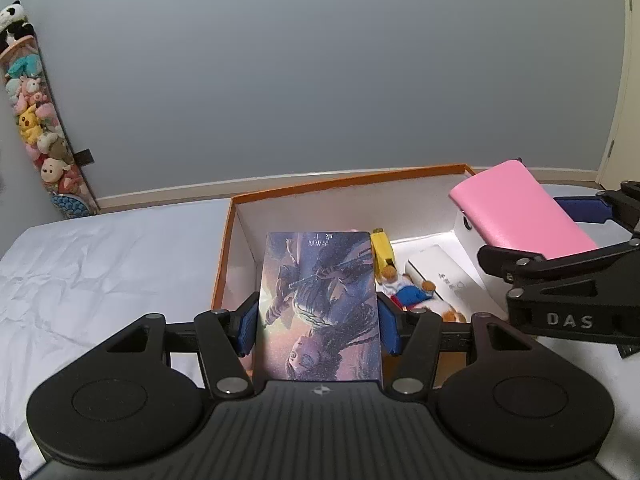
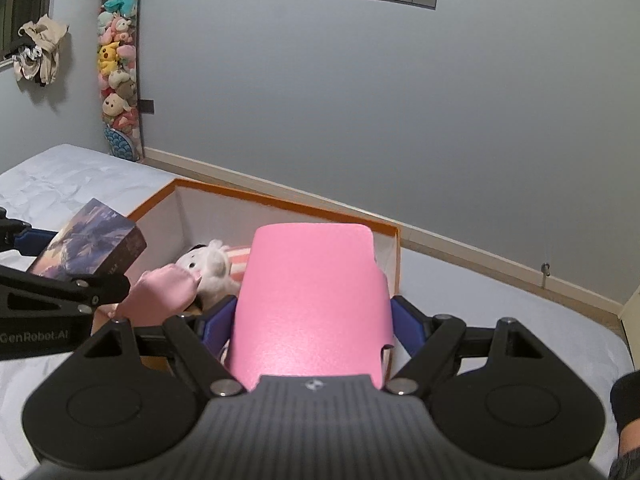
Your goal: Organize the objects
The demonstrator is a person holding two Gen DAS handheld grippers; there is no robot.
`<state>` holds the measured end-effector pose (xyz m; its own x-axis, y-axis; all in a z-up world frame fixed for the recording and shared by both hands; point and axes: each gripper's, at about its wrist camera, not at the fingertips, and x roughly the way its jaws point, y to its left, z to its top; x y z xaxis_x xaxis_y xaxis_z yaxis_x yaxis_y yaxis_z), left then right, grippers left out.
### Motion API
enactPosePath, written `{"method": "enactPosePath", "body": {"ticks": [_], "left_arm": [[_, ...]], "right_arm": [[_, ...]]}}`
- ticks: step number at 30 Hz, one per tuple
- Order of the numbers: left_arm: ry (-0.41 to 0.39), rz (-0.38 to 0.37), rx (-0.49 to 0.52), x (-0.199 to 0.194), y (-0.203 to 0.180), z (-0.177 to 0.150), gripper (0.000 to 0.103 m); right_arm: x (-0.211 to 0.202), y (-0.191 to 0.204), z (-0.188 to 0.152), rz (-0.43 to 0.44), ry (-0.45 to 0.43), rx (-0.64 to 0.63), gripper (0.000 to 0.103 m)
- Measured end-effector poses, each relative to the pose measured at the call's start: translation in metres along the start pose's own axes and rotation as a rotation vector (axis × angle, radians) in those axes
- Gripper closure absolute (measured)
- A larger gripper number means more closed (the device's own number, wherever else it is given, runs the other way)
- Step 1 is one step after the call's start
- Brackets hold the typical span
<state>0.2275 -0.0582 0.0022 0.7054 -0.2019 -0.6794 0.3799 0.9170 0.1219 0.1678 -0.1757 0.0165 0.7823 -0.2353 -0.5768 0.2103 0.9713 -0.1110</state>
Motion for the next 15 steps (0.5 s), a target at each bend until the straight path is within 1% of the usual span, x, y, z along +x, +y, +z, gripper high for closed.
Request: {"method": "enactPosePath", "body": {"ticks": [4, 9, 10, 11, 15], "left_arm": [[0.009, -0.017, -0.024, 0.011, 0.003, 0.007, 0.037], [0.045, -0.036, -0.058, 0.030, 0.010, 0.009, 0.037], [0.052, -0.039, -0.061, 0.033, 0.012, 0.009, 0.037], [0.050, -0.063, -0.054, 0.036, 0.014, 0.009, 0.037], [0.069, -0.064, -0.060, 0.048, 0.020, 0.010, 0.037]], "right_arm": [[0.021, -0.001, 0.008, 0.000, 0.016, -0.018, 0.021], [0.046, -0.006, 0.014, 0.037, 0.064, 0.013, 0.021], [0.051, -0.006, 0.015, 0.037, 0.073, 0.012, 0.021], [0.055, -0.006, 0.016, 0.038, 0.079, 0.011, 0.021], [0.072, -0.008, 0.019, 0.047, 0.112, 0.024, 0.021]]}}
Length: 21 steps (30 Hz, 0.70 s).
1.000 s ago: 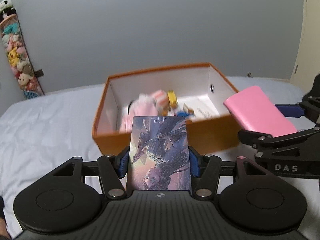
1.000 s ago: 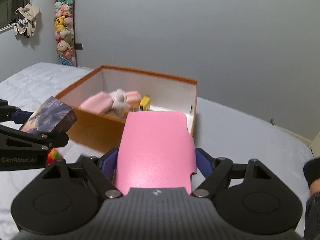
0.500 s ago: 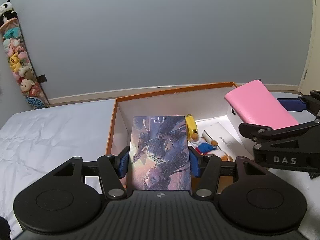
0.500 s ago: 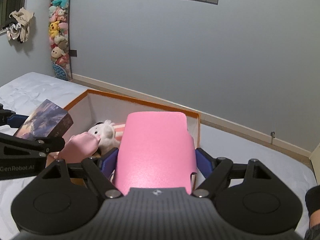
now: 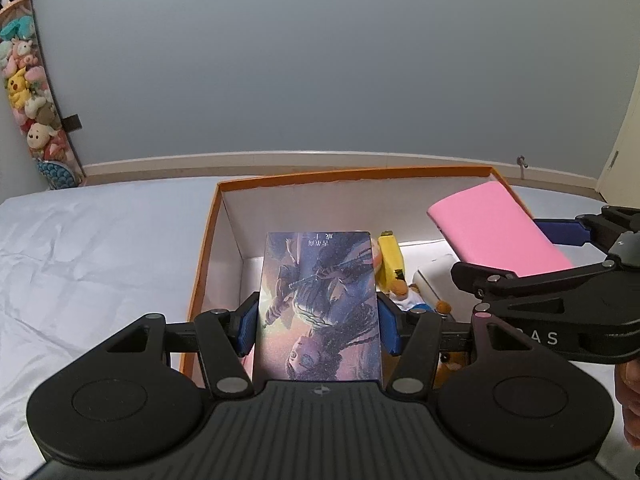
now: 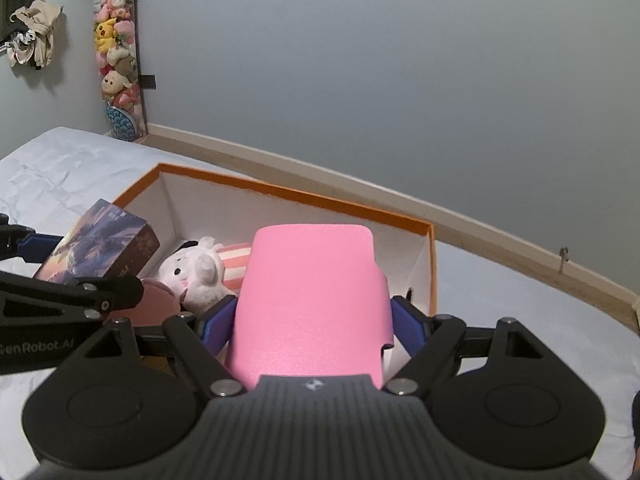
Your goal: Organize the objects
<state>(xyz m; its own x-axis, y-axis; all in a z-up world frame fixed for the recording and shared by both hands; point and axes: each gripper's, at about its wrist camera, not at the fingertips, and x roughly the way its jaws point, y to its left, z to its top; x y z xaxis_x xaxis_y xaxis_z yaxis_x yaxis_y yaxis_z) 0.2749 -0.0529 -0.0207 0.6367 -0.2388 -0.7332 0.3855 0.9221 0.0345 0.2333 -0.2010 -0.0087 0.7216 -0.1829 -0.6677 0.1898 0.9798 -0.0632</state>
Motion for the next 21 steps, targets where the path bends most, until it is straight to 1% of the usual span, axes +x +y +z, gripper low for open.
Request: {"method": "enactPosePath", "body": {"ticks": [6, 11, 18, 21], "left_arm": [[0.027, -0.010, 0.005, 0.010, -0.001, 0.003, 0.037], [0.043, -0.016, 0.019, 0.017, -0.005, 0.008, 0.037], [0.076, 0.008, 0.046, 0.033, -0.016, 0.015, 0.037], [0.083, 0.000, 0.043, 0.037, -0.018, 0.020, 0.037]], "right_arm": [[0.012, -0.002, 0.000, -0.013, 0.022, -0.031, 0.021], [0.025, -0.012, 0.002, -0.004, 0.055, -0.017, 0.021], [0.039, -0.016, -0.001, -0.010, 0.091, -0.050, 0.021], [0.045, -0.020, -0.003, -0.012, 0.109, -0.046, 0.021]]}}
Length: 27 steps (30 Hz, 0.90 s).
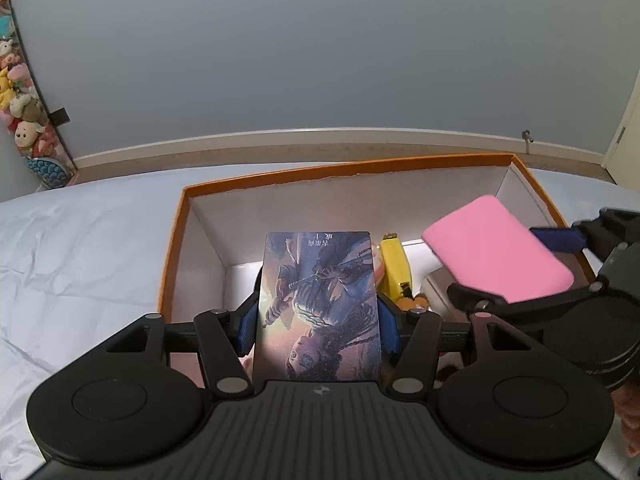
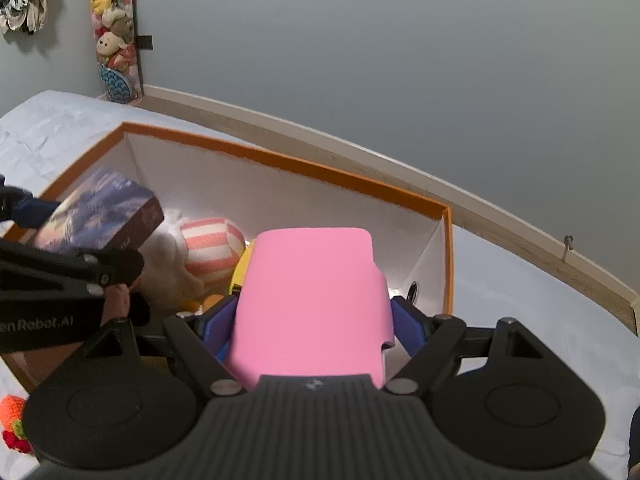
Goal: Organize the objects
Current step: 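Lower and release the card box and pink card holder into the shoebox with both tools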
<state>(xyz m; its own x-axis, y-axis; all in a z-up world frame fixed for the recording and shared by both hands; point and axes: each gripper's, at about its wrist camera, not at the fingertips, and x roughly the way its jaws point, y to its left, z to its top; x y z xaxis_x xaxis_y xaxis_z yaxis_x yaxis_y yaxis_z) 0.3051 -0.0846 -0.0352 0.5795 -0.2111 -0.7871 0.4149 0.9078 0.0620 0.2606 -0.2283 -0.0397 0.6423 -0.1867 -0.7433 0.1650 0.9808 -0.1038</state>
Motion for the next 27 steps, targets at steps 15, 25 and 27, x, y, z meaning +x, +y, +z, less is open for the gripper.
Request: {"method": "enactPosePath", "body": {"ticks": [15, 25, 27], "left_arm": [[0.057, -0.047, -0.035, 0.027, -0.012, 0.000, 0.037], [0.065, -0.023, -0.008, 0.027, -0.018, -0.005, 0.037], [0.058, -0.033, -0.014, 0.024, -0.016, -0.008, 0.037]], "right_arm": [[0.015, 0.009, -0.002, 0.003, 0.040, -0.046, 0.022], [0.022, 0.019, -0.001, -0.029, 0.096, -0.114, 0.020], [0.021, 0.018, -0.002, -0.021, 0.095, -0.112, 0.020]]}}
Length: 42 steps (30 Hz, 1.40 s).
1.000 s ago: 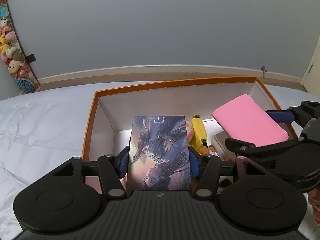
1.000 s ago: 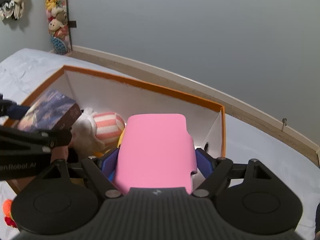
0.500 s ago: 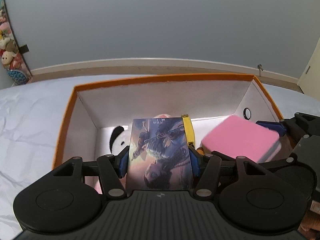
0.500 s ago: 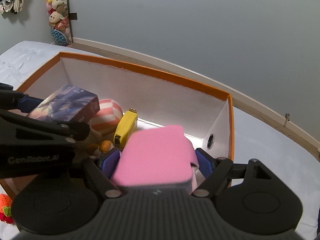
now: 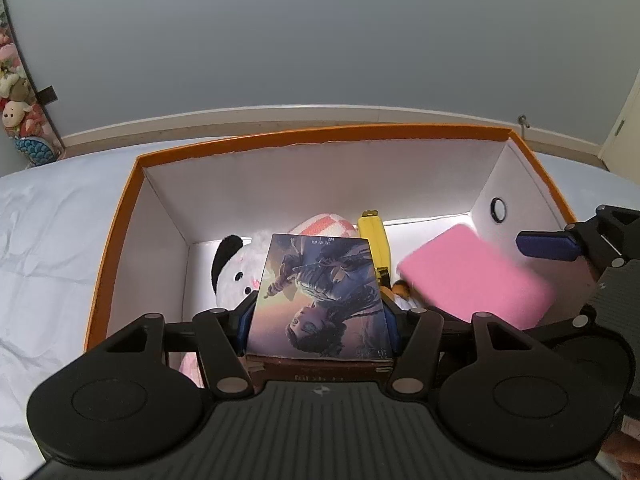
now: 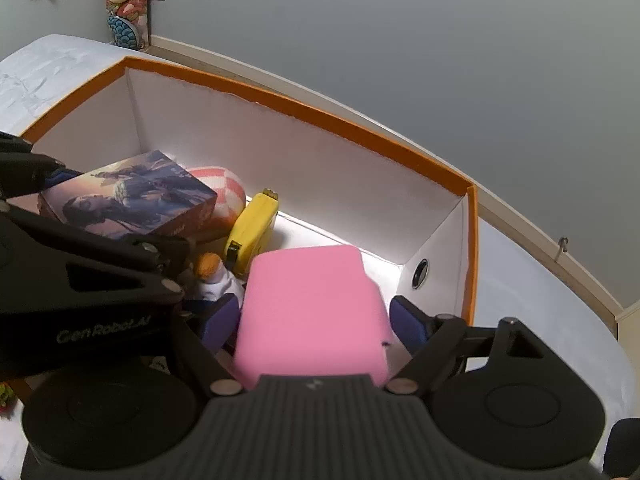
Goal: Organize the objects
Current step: 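Lower and release the card box and pink card holder into the shoebox with both tools, then withdraw both tools from the shoebox toward the crocheted fruit and grey box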
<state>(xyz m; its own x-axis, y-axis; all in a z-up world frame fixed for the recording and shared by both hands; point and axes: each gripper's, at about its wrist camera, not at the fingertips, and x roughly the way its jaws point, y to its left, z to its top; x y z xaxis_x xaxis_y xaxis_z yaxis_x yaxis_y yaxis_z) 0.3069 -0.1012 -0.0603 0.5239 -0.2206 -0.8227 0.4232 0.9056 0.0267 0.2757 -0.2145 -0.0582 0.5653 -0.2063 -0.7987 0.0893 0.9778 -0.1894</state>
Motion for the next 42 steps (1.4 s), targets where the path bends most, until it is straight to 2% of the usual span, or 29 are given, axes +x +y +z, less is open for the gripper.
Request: {"method": "enactPosePath", "body": {"ticks": [2, 9, 17, 20, 26, 27, 30, 32, 38, 39, 41, 42], "left_arm": [[-0.009, -0.007, -0.006, -0.002, 0.000, -0.002, 0.037], [-0.022, -0.026, 0.005, -0.010, -0.005, -0.005, 0.036], [-0.111, -0.068, -0.026, -0.039, 0.004, 0.000, 0.039], [-0.123, -0.051, -0.035, -0.044, 0.010, 0.001, 0.039], [-0.098, -0.022, -0.007, -0.043, 0.011, -0.009, 0.039], [-0.093, -0.002, 0.018, -0.043, 0.009, -0.011, 0.039], [-0.082, 0.127, 0.140, -0.039, -0.004, -0.018, 0.039], [-0.081, 0.171, 0.181, -0.037, -0.007, -0.021, 0.043], [-0.038, 0.157, 0.184, -0.021, -0.005, -0.027, 0.046], [-0.033, 0.154, 0.181, -0.018, -0.003, -0.028, 0.045], [-0.007, 0.158, 0.159, -0.014, 0.002, -0.027, 0.035], [0.002, 0.161, 0.145, -0.014, 0.004, -0.026, 0.034]], "right_arm": [[-0.004, -0.001, -0.002, 0.018, -0.001, 0.001, 0.016], [-0.018, -0.003, -0.011, 0.052, -0.016, 0.033, 0.016], [-0.027, 0.000, -0.016, 0.059, -0.036, 0.030, 0.016], [-0.030, -0.001, -0.018, 0.060, -0.045, 0.031, 0.016], [-0.035, -0.008, -0.022, 0.063, -0.051, 0.042, 0.016], [-0.037, -0.009, -0.023, 0.064, -0.053, 0.045, 0.016], [-0.039, -0.011, -0.026, 0.069, -0.056, 0.047, 0.016], [-0.041, -0.010, -0.028, 0.072, -0.057, 0.044, 0.015], [-0.043, -0.009, -0.030, 0.075, -0.061, 0.041, 0.015], [-0.043, -0.009, -0.031, 0.077, -0.062, 0.043, 0.015], [-0.044, -0.010, -0.031, 0.080, -0.063, 0.042, 0.015], [-0.044, -0.010, -0.032, 0.083, -0.065, 0.039, 0.015]]}}
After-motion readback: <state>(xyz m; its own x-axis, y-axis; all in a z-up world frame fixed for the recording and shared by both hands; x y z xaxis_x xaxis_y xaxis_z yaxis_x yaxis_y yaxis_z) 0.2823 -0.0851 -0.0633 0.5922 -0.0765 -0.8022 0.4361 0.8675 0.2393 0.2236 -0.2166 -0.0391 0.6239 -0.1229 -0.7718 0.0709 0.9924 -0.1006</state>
